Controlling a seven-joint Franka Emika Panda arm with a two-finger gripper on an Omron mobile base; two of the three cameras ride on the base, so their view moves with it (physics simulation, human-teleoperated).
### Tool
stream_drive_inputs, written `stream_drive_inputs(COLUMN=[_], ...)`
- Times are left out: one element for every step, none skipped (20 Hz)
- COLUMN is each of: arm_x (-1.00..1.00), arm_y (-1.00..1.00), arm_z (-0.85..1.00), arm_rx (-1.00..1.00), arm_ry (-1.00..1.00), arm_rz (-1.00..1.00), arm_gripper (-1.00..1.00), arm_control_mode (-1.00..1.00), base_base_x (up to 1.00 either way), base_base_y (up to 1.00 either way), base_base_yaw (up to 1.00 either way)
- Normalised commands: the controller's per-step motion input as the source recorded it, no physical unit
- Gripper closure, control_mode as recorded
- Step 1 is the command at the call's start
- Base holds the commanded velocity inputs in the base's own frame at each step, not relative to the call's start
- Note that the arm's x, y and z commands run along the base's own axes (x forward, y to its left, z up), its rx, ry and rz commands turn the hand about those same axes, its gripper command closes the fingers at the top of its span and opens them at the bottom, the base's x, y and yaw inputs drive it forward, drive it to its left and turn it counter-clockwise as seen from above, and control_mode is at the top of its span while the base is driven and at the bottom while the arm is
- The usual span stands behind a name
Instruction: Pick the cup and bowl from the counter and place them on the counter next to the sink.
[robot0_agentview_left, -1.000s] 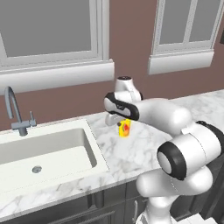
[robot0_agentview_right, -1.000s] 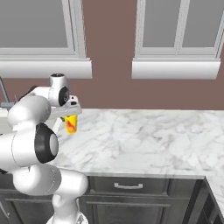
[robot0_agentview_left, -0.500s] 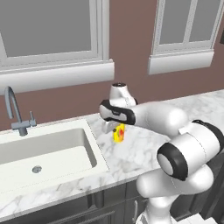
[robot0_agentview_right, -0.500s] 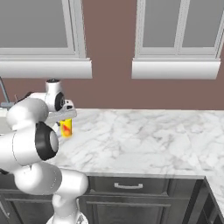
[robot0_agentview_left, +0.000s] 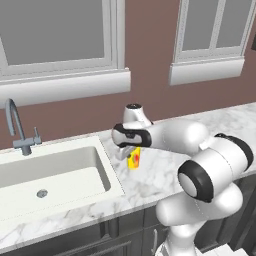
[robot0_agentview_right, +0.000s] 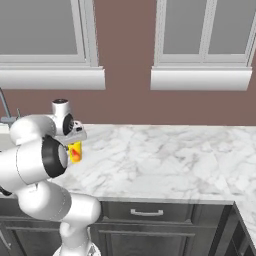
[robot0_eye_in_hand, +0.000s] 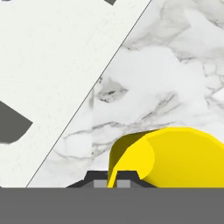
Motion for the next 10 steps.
stream_drive_inputs(arm_x=[0.00, 0.00, 0.00, 0.00, 0.00, 0.00, 0.00, 0.00, 0.00, 0.00], arm_y=[0.00, 0.00, 0.00, 0.00, 0.00, 0.00, 0.00, 0.00, 0.00, 0.00], arm_z=[-0.24, -0.22, -0.18, -0.19, -0.20, -0.19, -0.19, -0.15, -0.16, -0.16], arm_rx=[0.00, 0.00, 0.00, 0.00, 0.00, 0.00, 0.00, 0.00, 0.00, 0.00], arm_ry=[0.00, -0.01, -0.04, -0.07, -0.07, -0.07, -0.07, -0.08, -0.08, -0.08], arm_rz=[0.03, 0.03, 0.02, 0.01, 0.01, 0.01, 0.02, 0.02, 0.02, 0.02], arm_gripper=[1.00, 1.00, 1.00, 1.00, 1.00, 1.00, 1.00, 1.00, 1.00, 1.00], arm_control_mode=[-1.00, -1.00, -1.00, -1.00, -1.00, -1.00, -1.00, -1.00, -1.00, -1.00], base_base_x=[0.00, 0.00, 0.00, 0.00, 0.00, 0.00, 0.00, 0.00, 0.00, 0.00], base_base_y=[0.00, 0.00, 0.00, 0.00, 0.00, 0.00, 0.00, 0.00, 0.00, 0.00], base_base_yaw=[0.00, 0.00, 0.00, 0.00, 0.00, 0.00, 0.00, 0.00, 0.00, 0.00])
